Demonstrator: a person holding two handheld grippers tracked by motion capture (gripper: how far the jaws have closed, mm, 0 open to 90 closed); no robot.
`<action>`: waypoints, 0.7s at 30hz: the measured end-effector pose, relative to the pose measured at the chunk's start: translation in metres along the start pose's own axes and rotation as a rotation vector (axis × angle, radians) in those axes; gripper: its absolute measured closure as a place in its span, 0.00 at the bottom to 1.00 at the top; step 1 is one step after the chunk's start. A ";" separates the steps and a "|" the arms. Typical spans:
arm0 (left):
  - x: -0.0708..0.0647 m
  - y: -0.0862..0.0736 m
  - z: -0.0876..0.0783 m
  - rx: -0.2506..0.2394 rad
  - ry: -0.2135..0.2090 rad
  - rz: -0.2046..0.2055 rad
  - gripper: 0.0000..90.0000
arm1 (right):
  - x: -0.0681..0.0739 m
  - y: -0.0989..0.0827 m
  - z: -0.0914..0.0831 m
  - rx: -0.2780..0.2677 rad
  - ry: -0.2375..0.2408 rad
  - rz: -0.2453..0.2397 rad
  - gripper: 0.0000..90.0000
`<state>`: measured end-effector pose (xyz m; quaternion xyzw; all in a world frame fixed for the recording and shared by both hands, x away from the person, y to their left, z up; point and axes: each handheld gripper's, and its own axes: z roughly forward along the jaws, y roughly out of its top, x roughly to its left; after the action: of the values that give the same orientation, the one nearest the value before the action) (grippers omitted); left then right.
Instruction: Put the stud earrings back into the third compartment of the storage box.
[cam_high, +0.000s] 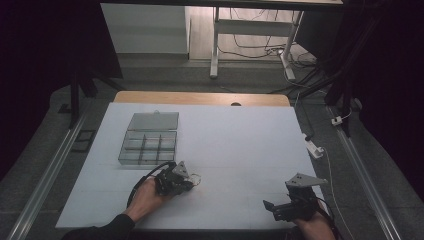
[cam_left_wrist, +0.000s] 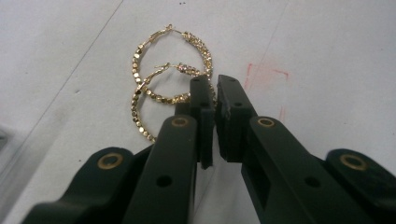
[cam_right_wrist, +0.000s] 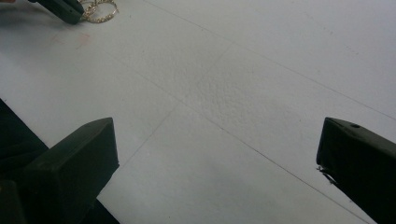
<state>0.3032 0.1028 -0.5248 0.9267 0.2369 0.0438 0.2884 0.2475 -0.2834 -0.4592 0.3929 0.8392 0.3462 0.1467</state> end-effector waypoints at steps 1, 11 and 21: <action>0.000 0.000 0.000 0.002 0.003 0.003 0.95 | 0.000 0.000 0.000 0.000 0.000 0.000 0.00; -0.001 0.005 -0.006 -0.021 0.020 -0.030 0.95 | 0.000 0.000 0.000 -0.002 -0.004 -0.008 0.00; 0.014 0.008 -0.031 -0.083 0.047 -0.112 0.95 | 0.000 0.000 0.000 -0.001 -0.002 -0.006 0.00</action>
<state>0.3125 0.1192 -0.4955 0.8980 0.2930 0.0589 0.3230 0.2473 -0.2830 -0.4592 0.3907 0.8400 0.3458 0.1488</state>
